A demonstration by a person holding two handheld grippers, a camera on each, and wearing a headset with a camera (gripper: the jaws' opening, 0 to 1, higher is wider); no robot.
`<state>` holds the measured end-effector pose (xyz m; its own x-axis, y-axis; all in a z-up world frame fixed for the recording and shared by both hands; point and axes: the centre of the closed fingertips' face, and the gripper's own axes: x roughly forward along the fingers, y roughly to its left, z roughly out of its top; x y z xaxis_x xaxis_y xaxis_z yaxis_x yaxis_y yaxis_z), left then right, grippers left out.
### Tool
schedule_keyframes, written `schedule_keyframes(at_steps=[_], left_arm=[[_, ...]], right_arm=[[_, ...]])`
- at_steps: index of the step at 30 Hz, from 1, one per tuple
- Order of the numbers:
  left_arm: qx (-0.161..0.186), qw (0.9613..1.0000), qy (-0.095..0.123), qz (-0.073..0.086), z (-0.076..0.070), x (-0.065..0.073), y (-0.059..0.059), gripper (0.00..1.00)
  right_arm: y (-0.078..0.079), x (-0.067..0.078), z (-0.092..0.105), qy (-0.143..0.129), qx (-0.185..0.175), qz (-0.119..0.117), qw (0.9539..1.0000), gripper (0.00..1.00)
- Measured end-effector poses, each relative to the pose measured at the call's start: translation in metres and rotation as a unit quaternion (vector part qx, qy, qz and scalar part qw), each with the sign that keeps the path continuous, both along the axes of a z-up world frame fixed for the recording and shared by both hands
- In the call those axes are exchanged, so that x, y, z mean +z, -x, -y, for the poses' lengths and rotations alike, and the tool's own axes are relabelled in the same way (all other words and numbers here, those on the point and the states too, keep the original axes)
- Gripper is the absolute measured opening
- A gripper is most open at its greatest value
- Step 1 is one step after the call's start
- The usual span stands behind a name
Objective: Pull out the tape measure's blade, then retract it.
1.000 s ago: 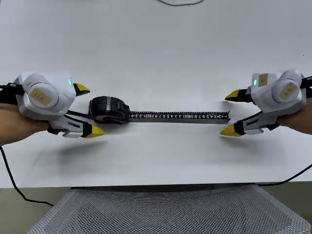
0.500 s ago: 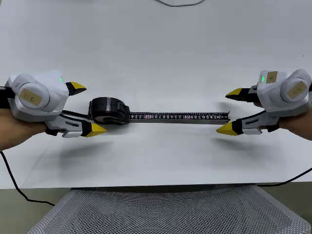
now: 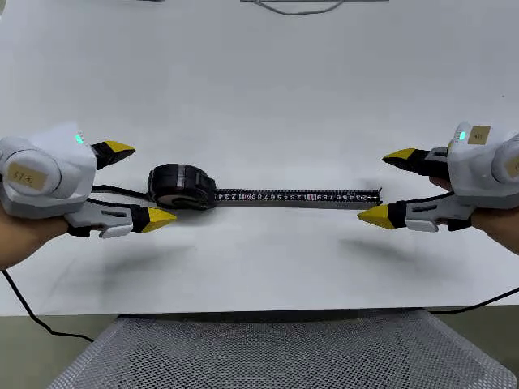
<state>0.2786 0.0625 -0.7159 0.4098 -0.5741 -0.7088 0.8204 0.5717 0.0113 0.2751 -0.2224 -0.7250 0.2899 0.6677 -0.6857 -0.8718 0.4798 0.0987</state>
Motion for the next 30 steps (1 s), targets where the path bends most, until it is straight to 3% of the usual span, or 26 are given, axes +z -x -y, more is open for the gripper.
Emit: schedule_keyframes(at_steps=[13, 30], left_arm=[[0.043, 0.9979, 0.045, 0.02, 0.005, 0.015, 0.016, 0.7], [0.078, 0.9946, 0.06, 0.033, -0.007, 0.023, 0.036, 0.76]], right_arm=[[0.015, 0.014, 0.002, -0.018, -0.037, 0.016, 0.999, 0.66], [0.029, 0.024, 0.006, -0.03, -0.06, 0.031, 0.9973, 0.76]])
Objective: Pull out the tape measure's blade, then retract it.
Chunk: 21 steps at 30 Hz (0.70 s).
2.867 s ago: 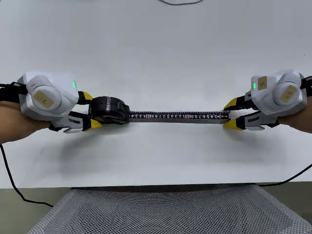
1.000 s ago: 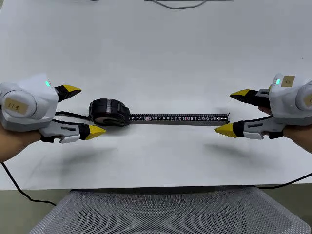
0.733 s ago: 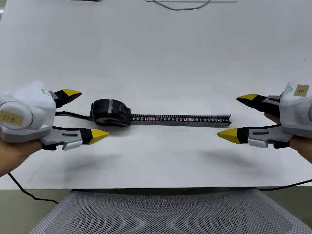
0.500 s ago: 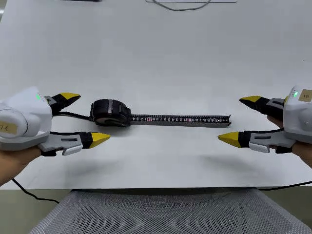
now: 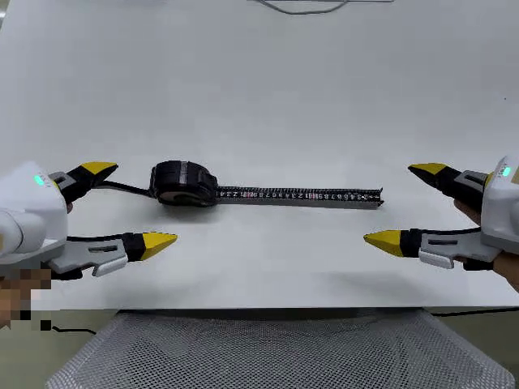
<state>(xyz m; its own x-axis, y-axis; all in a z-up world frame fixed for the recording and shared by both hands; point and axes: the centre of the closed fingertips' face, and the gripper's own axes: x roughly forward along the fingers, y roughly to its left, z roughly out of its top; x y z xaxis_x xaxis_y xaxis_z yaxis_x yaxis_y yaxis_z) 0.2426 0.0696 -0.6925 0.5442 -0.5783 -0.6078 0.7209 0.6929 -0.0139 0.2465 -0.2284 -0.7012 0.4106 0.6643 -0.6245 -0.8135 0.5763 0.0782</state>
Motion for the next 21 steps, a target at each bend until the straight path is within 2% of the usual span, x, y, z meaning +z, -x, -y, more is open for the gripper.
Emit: schedule_keyframes(at_steps=[8, 18, 21], left_arm=[[0.023, 0.9997, 0.003, -0.006, -0.012, -0.006, 0.014, 0.82], [0.056, 0.9984, 0.005, -0.006, -0.023, -0.007, 0.025, 0.91], [0.061, 0.9981, 0.002, -0.011, -0.028, -0.009, 0.029, 0.92]], right_arm=[[0.009, 0.004, 0.005, -0.009, -0.01, -0.001, 0.9999, 0.81], [0.022, 0.008, 0.008, -0.007, -0.018, 0.002, 0.9998, 0.88], [0.027, 0.008, 0.008, -0.009, -0.021, -0.001, 0.9997, 0.9]])
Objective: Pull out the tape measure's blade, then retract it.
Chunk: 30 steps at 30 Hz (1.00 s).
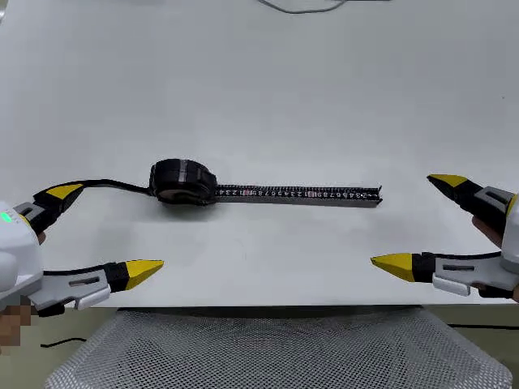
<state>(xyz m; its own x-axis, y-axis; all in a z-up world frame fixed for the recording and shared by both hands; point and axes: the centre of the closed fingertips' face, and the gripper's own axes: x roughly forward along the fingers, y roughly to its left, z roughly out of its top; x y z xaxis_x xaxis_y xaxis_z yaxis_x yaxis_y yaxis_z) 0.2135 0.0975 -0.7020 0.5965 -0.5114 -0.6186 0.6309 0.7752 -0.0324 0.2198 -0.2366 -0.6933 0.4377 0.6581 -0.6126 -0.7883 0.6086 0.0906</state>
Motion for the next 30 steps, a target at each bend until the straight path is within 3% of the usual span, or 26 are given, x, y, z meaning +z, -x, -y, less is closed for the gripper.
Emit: schedule_keyframes(at_steps=[14, 22, 30], left_arm=[[0.02, 0.9997, 0.011, -0.005, -0.003, -0.001, 0.01, 0.95], [0.028, 0.9995, 0.015, -0.007, -0.005, -0.001, 0.01, 0.95], [0.026, 0.9995, 0.018, -0.008, -0.003, -0.001, 0.01, 0.94]], right_arm=[[0.01, -0.003, -0.001, 0.001, -0.014, 0.005, 0.9999, 0.99], [0.018, -0.012, -0.001, 0.01, -0.014, 0.005, 0.9998, 0.99], [0.018, -0.012, 0.002, 0.014, -0.02, 0.013, 0.9996, 0.99]])
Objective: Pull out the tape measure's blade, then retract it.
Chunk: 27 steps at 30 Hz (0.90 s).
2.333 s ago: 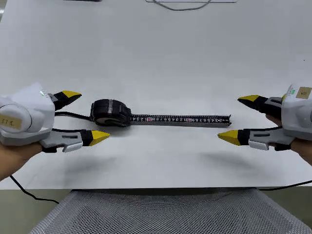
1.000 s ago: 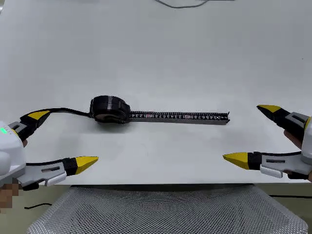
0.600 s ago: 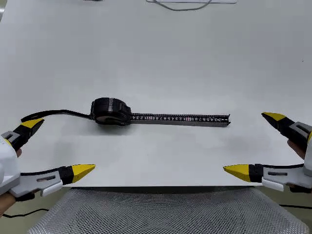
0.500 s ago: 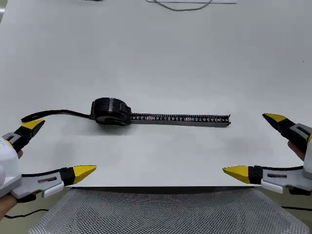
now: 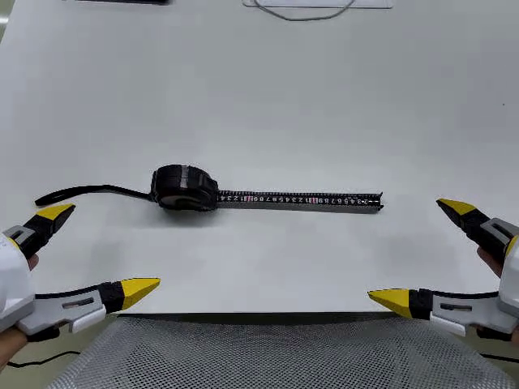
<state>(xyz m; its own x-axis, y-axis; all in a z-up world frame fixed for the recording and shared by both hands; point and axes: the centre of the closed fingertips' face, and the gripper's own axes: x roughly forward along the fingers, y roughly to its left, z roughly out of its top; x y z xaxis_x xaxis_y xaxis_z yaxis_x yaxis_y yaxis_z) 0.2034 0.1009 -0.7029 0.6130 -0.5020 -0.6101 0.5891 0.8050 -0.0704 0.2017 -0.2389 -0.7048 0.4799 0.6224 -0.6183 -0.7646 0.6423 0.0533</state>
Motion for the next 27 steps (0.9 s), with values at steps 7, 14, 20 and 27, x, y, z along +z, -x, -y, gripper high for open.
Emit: schedule_keyframes(at_steps=[7, 14, 20, 27], left_arm=[[-0.002, 1.0, 0.003, -0.003, 0.0027, -0.001, 0.0022, 0.94], [0.0, 1.0, 0.004, -0.003, 0.002, -0.0002, 0.0021, 0.94], [0.001, 1.0, 0.004, -0.005, 0.0016, -0.0005, 0.0037, 0.94], [-0.001, 1.0, 0.005, -0.007, 0.003, -0.0015, 0.0053, 0.93]], right_arm=[[0.0003, 0.002, 0.0024, 0.001, -0.008, 0.008, 0.9999, 0.99], [0.0013, 0.0002, 0.0032, 0.01, -0.01, 0.016, 0.9998, 0.99], [0.0047, -0.005, 0.0034, 0.027, 0.001, 0.018, 0.9995, 0.99], [0.0054, -0.0031, 0.0028, 0.027, -0.002, 0.018, 0.9995, 0.99]])
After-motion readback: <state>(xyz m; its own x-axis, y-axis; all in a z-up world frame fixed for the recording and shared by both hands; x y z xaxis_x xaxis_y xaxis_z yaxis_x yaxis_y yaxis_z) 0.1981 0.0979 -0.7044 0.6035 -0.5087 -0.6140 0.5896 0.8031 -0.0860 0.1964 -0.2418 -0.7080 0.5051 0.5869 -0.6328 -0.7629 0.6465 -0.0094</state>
